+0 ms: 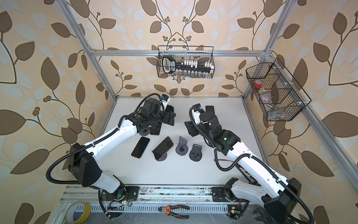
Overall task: Remove the phone from the phone stand
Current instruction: Place the phone at the top-center of the table.
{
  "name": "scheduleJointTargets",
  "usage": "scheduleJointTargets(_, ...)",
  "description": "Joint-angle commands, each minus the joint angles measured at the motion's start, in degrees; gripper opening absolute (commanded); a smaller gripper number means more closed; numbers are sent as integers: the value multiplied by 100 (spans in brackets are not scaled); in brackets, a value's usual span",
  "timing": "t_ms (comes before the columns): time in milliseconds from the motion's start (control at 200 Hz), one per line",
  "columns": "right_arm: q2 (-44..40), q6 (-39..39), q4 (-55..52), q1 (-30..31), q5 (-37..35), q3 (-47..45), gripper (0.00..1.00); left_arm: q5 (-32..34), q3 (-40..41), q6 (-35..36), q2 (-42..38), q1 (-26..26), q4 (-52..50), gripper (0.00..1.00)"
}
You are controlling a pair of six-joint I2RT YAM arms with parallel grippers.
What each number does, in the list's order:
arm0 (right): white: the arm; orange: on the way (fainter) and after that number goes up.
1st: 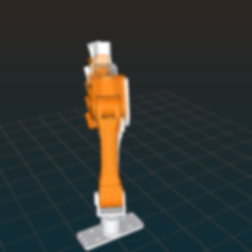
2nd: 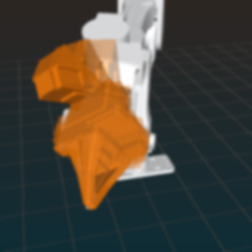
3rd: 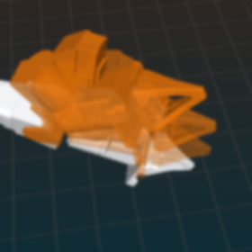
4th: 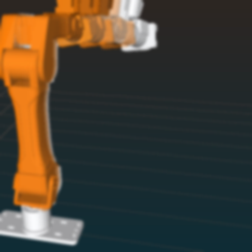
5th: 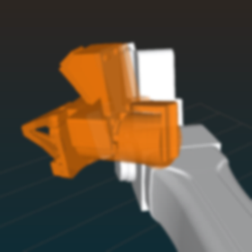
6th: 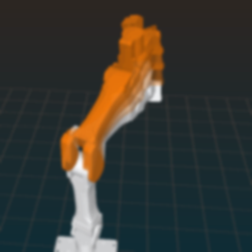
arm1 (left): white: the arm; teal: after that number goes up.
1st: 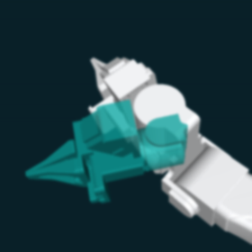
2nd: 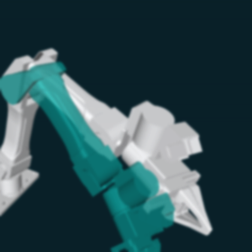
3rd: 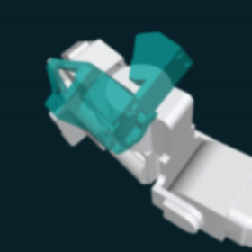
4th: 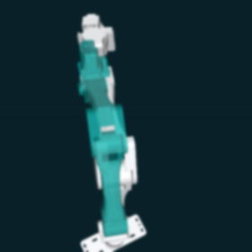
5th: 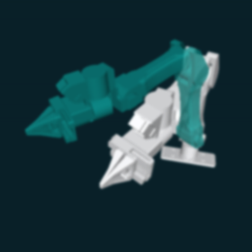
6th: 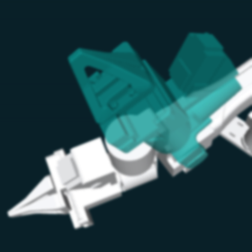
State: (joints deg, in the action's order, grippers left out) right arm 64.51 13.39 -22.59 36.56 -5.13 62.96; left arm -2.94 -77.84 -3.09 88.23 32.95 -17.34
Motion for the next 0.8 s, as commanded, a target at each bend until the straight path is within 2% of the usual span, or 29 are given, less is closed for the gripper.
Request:
scheduleJointTargets(0, 108, -134, 211, -160, 359, 212, 58, -147, -389, 39, -43, -54, 181, 57)
scheduleJointTargets(275, 268, -223, 205, -594, 857, 243, 59, -200, -436, -108, 253, -257, 293, 57)
scheduleJointTargets(605, 802, -343, 369, -1386, 1646, 435, 59, -430, -1274, -115, 1077, -430, 152, 57)
scheduleJointTargets(795, 1283, -124, 528, -1554, 2095, 597, 59, -418, -1654, -104, 1547, -457, -256, 58)
